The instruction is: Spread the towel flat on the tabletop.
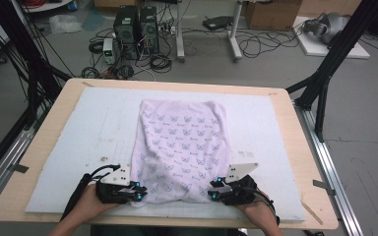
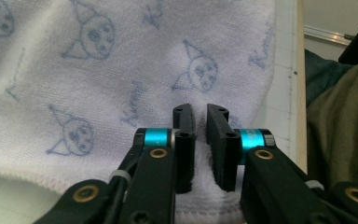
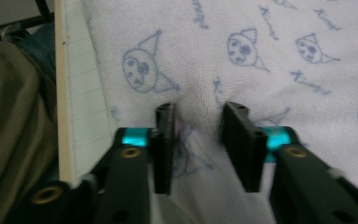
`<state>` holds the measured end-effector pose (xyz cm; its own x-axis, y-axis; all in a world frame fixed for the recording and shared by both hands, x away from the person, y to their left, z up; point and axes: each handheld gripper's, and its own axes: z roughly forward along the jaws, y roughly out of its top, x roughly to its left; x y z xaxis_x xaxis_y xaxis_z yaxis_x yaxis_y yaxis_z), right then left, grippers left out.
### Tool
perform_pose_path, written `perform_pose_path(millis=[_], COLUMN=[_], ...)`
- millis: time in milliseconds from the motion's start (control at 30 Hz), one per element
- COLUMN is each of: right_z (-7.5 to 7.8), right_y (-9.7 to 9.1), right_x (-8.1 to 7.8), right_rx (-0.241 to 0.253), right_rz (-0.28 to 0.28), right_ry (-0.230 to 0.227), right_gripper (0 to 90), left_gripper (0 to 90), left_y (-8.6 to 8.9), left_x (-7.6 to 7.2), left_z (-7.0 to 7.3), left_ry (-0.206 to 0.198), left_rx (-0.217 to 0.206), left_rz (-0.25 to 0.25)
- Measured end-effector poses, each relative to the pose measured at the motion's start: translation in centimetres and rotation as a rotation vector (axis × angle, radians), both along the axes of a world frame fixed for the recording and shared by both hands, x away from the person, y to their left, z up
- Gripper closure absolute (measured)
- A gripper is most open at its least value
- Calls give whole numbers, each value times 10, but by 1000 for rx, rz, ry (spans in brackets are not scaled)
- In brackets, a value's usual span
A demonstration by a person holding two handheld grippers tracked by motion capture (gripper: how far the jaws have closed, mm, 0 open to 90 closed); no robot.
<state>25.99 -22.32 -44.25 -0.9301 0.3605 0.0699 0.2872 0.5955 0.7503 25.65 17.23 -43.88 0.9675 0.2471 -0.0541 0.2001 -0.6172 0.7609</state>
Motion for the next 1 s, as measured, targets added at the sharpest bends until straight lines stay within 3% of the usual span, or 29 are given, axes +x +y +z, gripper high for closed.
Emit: perform_pose_path(millis=[100, 300, 467, 633, 667, 833, 1000], right_z=[3, 18, 38, 55, 56, 41, 22], right_y=[-2, -9, -11, -5, -3, 1, 2], right_x=[0, 5, 24, 60, 69, 114, 131], right_rx=[9, 61, 78, 50, 38, 9, -23], right_rz=[-5, -9, -37, -113, -128, -189, -211], right_ry=[1, -21, -53, -59, -59, 15, 67], right_gripper=[810, 834, 836, 836, 835, 834, 796], left_gripper=[839, 844, 850, 850, 850, 853, 826], left_y=[2, 11, 19, 17, 16, 14, 13], left_x=[0, 7, 31, 65, 72, 111, 125], left_z=[1, 14, 35, 45, 44, 25, 12], left_ry=[2, -1, -24, -19, -34, -1, 23], left_rx=[-17, -95, -141, -131, -120, -58, -21], left_rz=[20, 78, 194, 351, 381, 514, 517])
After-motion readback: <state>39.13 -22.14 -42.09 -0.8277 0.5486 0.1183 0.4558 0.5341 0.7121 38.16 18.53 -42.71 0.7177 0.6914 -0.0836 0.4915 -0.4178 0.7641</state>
